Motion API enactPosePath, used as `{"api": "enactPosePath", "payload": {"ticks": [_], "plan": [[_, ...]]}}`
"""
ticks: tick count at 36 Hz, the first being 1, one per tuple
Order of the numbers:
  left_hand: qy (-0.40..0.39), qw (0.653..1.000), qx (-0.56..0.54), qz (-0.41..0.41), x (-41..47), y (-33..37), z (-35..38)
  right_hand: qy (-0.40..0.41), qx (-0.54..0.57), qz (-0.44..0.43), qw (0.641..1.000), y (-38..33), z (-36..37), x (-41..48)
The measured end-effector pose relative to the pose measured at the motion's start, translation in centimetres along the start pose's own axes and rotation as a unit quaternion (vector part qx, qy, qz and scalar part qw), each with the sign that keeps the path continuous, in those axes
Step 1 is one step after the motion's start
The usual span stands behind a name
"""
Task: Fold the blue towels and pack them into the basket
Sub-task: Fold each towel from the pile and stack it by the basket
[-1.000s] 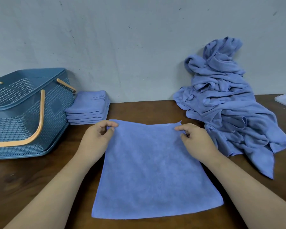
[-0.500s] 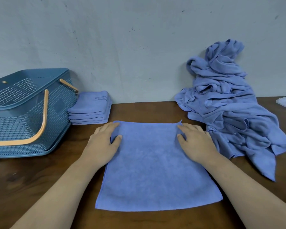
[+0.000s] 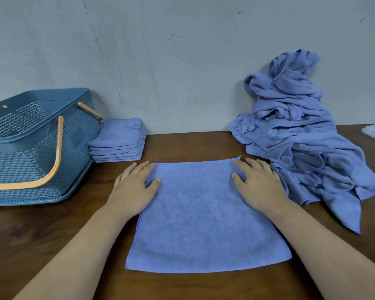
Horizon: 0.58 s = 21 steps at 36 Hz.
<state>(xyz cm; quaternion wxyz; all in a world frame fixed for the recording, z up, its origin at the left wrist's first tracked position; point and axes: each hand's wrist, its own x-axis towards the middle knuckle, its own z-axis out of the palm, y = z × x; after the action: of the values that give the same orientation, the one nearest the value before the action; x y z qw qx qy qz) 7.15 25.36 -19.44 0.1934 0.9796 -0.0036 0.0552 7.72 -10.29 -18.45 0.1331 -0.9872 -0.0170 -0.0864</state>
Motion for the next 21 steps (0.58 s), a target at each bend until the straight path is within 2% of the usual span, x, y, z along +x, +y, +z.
{"api": "enactPosePath", "payload": {"ticks": [3, 5, 9, 11, 15, 21], "plan": [[0.003, 1.0, -0.027, -0.013, 0.2, 0.0, -0.1, 0.073, 0.034, -0.058, 0.995, 0.3, -0.8, -0.1], [0.019, 0.997, -0.073, -0.025, 0.3, -0.2, -0.3, 0.086, 0.077, -0.103, 0.988, 0.4, -1.0, -0.2], [0.044, 0.966, -0.244, -0.077, 0.7, -0.6, -0.9, -0.03, 0.039, -0.114, 0.992, 0.0, -0.1, -0.6], [0.047, 0.969, -0.224, -0.09, 0.8, -0.7, -1.1, -0.073, 0.027, -0.095, 0.992, 0.0, 0.2, -0.6], [0.047, 0.992, -0.079, -0.084, 1.1, 0.1, -0.9, -0.091, 0.008, -0.087, 0.992, 0.0, 0.3, -0.3], [0.094, 0.989, -0.064, -0.099, 1.6, 1.4, -1.2, -0.102, -0.012, -0.083, 0.991, -0.1, 0.4, -0.3]]}}
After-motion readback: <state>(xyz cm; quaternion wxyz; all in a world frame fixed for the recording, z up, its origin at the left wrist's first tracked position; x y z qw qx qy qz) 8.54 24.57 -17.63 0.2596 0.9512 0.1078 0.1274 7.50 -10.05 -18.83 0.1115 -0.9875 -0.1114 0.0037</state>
